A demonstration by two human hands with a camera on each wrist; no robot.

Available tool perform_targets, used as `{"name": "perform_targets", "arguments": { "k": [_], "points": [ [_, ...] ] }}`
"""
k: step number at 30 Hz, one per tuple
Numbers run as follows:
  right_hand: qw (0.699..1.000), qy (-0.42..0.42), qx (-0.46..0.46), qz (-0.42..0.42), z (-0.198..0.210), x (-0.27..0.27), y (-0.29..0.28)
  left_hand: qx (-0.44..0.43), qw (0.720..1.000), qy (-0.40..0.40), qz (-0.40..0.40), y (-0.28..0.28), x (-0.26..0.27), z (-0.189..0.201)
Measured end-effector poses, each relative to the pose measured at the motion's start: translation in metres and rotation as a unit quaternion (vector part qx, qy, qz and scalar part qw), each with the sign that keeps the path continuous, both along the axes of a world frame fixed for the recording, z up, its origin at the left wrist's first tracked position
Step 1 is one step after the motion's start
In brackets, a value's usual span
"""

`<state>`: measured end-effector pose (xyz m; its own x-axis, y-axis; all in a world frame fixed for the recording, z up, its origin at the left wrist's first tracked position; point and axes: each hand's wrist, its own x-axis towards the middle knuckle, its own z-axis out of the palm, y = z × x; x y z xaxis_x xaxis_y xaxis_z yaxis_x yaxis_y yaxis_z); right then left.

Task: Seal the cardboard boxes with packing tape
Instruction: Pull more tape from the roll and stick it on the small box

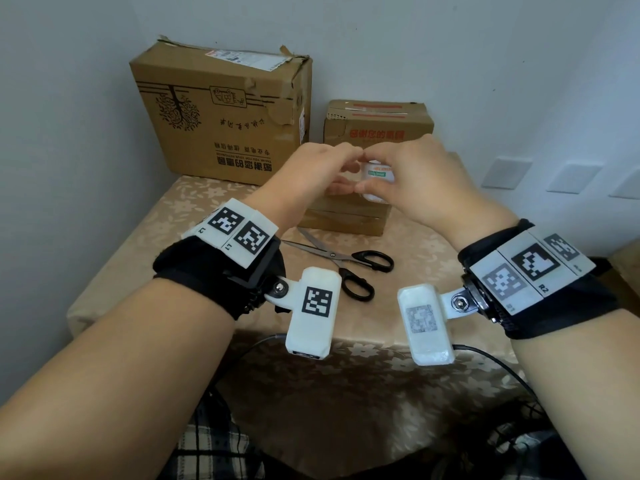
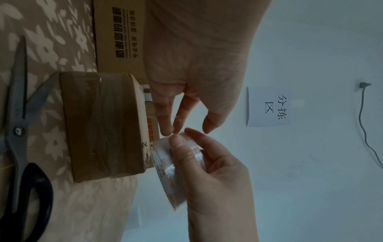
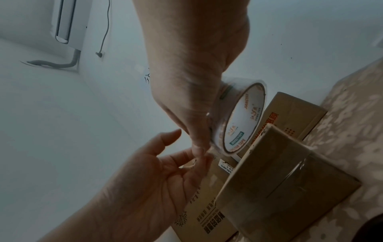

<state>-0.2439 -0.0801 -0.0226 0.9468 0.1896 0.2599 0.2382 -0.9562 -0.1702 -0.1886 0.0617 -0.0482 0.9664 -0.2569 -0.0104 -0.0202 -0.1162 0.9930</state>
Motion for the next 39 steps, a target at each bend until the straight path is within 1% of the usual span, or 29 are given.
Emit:
{"name": "perform_targets", "arguments": {
  "k": [3, 7, 10, 12, 16, 19, 23, 25, 27, 29, 31, 35, 37, 39],
  "points": [
    [1.0, -0.005, -0.008, 0.008, 0.0, -0.001, 0.0, 0.015, 0.999, -0.03, -0.025, 0.003, 0.002, -0.007],
    [1.0, -0.009, -0.007, 0.02, 0.0, 0.001, -0.001, -0.036, 0.998, -0.039, -0.024, 0.007, 0.004, -0.014],
    [1.0, -0.014, -0.01, 0.026, 0.0, 0.002, 0.0, -0.036, 0.998, -0.045, -0.02, 0.007, 0.005, -0.014],
    [1.0, -0.012, -0.013, 0.019, 0.0, 0.001, 0.0, -0.013, 0.998, -0.054, -0.021, 0.007, 0.005, -0.013],
    [0.999, -0.033, 0.005, 0.003, -0.003, 0.006, 0.0, 0.087, 0.992, -0.092, -0.021, 0.001, 0.003, -0.009],
    [0.998, -0.037, 0.044, -0.002, -0.004, 0.011, -0.007, 0.134, 0.981, -0.138, -0.008, -0.004, -0.002, -0.003],
    [0.996, -0.005, 0.086, -0.029, -0.004, 0.019, -0.024, 0.142, 0.973, -0.184, -0.006, -0.005, -0.003, 0.004],
    [0.99, 0.015, 0.138, -0.001, -0.006, 0.021, -0.028, 0.147, 0.968, -0.202, 0.015, -0.003, -0.001, 0.002],
    [0.981, 0.02, 0.194, 0.022, -0.006, 0.021, -0.029, 0.134, 0.97, -0.202, 0.035, 0.001, 0.002, -0.002],
    [0.976, 0.025, 0.214, 0.026, -0.006, 0.022, -0.03, 0.126, 0.971, -0.198, 0.046, 0.004, 0.003, -0.004],
    [0.978, 0.03, 0.204, 0.029, -0.007, 0.022, -0.032, 0.132, 0.968, -0.209, 0.042, 0.003, 0.001, -0.004],
    [0.991, 0.053, 0.123, 0.01, -0.015, 0.024, -0.038, 0.169, 0.956, -0.238, 0.03, -0.004, -0.005, -0.001],
    [0.991, 0.054, 0.124, 0.005, -0.014, 0.024, -0.039, 0.167, 0.955, -0.24, 0.036, -0.002, -0.005, 0.002],
    [0.987, 0.047, 0.155, 0.015, -0.012, 0.025, -0.04, 0.148, 0.96, -0.234, 0.045, 0.001, -0.004, 0.004]
  ]
}}
